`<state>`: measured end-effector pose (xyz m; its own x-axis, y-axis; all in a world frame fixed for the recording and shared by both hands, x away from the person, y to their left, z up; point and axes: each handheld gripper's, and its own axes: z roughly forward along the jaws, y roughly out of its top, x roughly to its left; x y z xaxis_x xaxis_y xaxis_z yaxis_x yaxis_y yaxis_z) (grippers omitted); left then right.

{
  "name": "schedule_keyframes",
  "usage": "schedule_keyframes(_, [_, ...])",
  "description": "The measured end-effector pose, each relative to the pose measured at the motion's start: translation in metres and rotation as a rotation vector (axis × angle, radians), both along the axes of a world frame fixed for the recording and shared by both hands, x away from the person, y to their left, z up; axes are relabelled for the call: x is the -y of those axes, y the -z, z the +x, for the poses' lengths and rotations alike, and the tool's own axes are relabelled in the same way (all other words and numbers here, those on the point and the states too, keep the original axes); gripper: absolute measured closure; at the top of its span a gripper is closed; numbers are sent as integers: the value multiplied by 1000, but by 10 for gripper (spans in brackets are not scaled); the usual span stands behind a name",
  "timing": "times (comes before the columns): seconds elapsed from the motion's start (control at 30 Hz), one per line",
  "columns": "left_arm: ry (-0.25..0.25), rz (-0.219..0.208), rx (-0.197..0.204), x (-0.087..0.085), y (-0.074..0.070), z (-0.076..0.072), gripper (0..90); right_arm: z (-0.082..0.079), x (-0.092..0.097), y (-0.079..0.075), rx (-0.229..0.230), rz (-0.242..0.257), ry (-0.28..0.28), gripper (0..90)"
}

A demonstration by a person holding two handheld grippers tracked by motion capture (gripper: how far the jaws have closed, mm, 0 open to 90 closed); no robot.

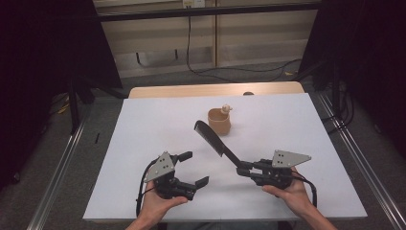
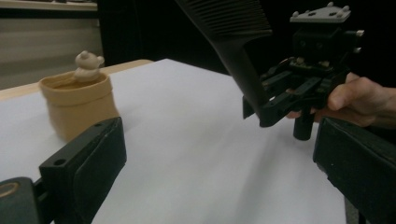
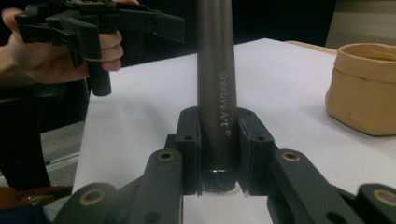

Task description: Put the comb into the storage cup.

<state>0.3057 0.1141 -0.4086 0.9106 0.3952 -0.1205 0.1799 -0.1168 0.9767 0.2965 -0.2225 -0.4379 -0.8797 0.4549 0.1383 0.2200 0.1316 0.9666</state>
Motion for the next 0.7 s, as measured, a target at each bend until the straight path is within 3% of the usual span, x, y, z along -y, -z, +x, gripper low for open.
schedule_keyframes(0.23, [40, -57, -3, 18, -4, 7, 67, 0, 0, -1, 8, 30, -3, 724])
schedule_keyframes(0.33, [47, -58, 21, 25, -9, 10, 90, 1, 0, -1, 6, 34, 3, 724])
schedule_keyframes(0.63, [90, -98, 14, 41, -13, 23, 230, 1, 4, -3, 24, 59, 2, 724])
schedule_keyframes(0.7, [96, -83, 19, 45, -13, 26, 277, 0, 3, -3, 23, 63, -1, 725])
